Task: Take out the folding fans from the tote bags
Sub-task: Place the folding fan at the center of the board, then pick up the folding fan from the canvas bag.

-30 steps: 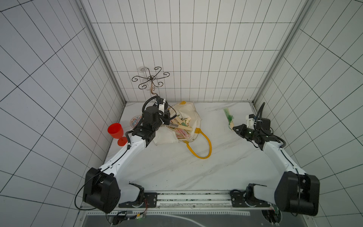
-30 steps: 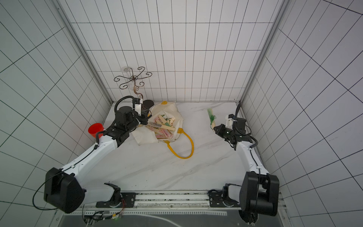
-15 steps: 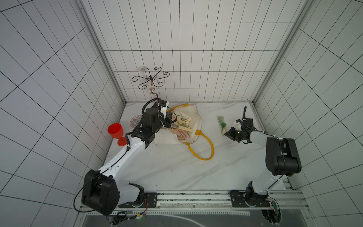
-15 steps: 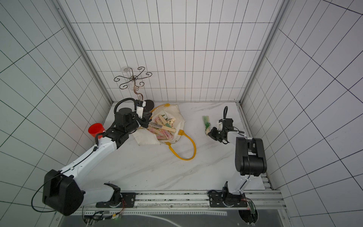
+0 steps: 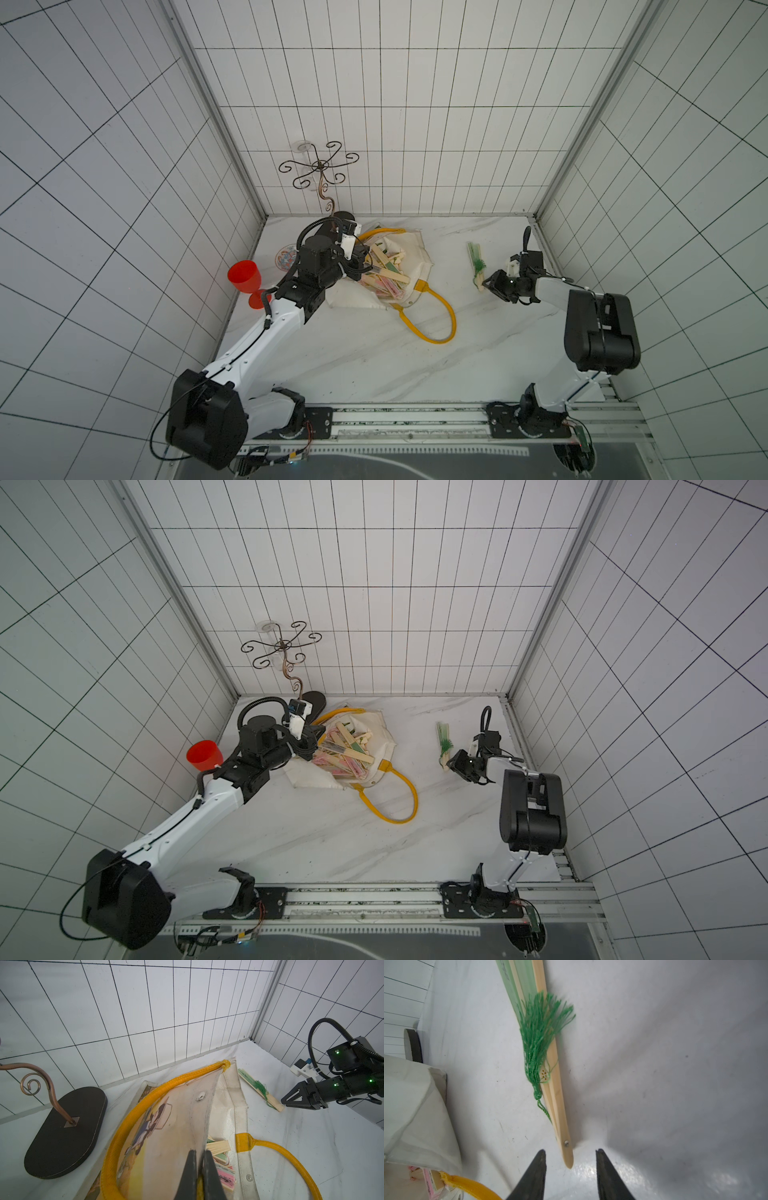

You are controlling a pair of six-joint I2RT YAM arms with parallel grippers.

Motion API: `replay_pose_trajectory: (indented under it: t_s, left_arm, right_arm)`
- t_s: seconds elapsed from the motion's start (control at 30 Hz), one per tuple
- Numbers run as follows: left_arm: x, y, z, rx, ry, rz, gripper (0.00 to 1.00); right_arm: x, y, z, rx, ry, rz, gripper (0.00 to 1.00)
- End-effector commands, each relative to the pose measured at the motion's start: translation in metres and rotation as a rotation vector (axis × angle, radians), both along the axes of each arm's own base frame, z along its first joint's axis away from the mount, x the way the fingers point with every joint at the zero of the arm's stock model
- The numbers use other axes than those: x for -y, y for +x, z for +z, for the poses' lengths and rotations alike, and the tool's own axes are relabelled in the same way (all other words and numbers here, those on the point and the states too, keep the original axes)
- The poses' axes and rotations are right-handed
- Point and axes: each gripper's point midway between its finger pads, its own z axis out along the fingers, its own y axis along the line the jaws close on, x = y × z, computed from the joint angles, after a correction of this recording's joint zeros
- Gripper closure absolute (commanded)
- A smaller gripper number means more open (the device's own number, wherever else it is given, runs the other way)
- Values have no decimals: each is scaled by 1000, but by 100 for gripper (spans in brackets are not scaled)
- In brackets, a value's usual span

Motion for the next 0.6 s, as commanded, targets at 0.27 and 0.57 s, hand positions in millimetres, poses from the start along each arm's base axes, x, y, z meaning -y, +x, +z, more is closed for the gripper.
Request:
replay_pose_trajectory:
  t_s: [0.27,0.57]
  left_arm:
    - [6,-7,16,69,-19,-53,100]
    - [9,-6,17,72,-25,-67,100]
  right_arm:
    - [-45,-18,78,195,-138,164,65]
    - [-158,-65,129,430,-140,494,64]
